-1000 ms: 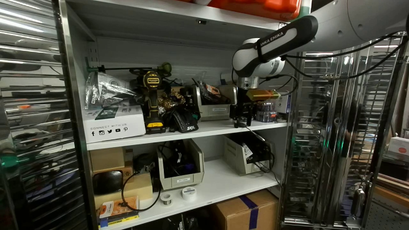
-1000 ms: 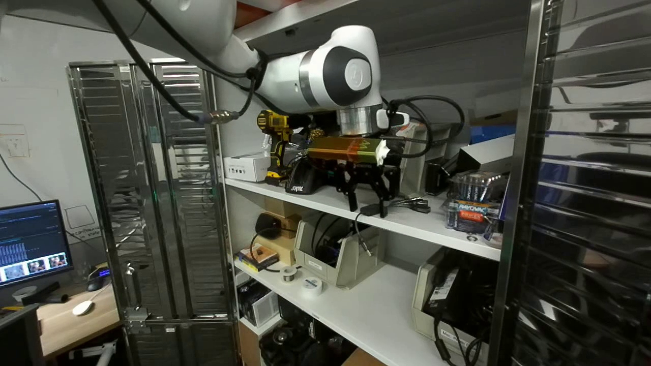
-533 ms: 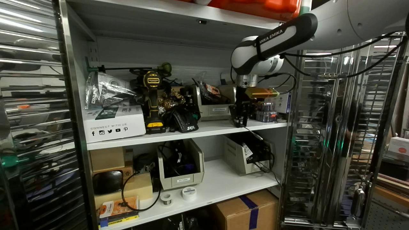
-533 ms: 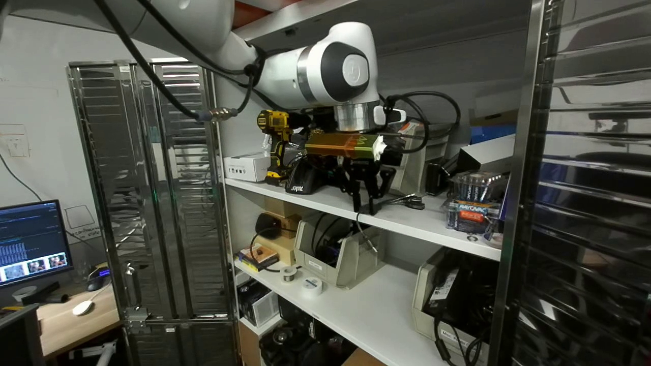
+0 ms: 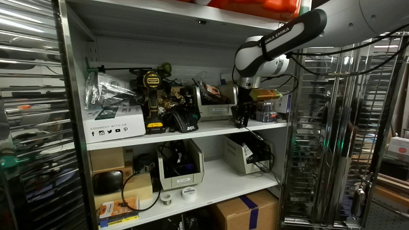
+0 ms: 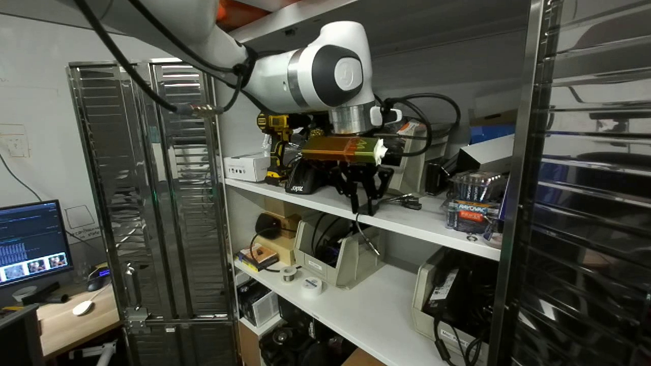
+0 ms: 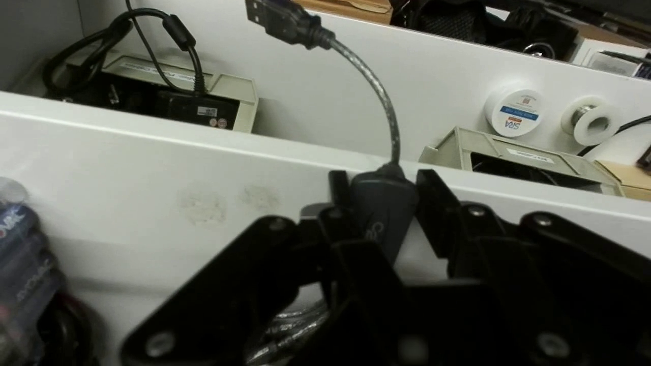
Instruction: Put the cable in the storage box
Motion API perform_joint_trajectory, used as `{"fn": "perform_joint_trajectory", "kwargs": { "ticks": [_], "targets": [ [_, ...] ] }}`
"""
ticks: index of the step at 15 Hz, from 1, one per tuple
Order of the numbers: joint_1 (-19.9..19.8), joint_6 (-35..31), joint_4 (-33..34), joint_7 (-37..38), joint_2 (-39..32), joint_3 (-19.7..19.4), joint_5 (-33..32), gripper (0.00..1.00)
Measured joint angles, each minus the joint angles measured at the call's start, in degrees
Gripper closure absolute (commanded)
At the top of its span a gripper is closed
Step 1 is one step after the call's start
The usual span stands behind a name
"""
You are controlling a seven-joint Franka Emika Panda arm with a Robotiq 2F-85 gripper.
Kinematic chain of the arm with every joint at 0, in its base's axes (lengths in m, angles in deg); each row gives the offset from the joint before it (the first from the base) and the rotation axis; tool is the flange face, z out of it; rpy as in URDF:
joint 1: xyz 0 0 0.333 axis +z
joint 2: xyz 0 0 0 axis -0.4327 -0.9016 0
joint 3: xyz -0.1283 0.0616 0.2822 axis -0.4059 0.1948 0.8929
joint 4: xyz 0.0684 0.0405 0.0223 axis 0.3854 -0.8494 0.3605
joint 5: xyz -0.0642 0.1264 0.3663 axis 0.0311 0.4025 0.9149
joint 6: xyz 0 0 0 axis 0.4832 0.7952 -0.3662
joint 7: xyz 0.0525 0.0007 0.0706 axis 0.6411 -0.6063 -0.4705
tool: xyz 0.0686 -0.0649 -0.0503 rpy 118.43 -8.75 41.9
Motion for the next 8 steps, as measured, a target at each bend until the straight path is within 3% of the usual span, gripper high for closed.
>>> {"fn": "perform_joint_trajectory", "kwargs": {
  "ticks": [3,8],
  "targets": [
    [0.0,-7.1,-9.0,-2.2,5.2,0.0,-0.5,0.86],
    [-0.4,-26.5,-22.1,-2.7,12.2,0.0,0.6,0.86]
  ]
}}
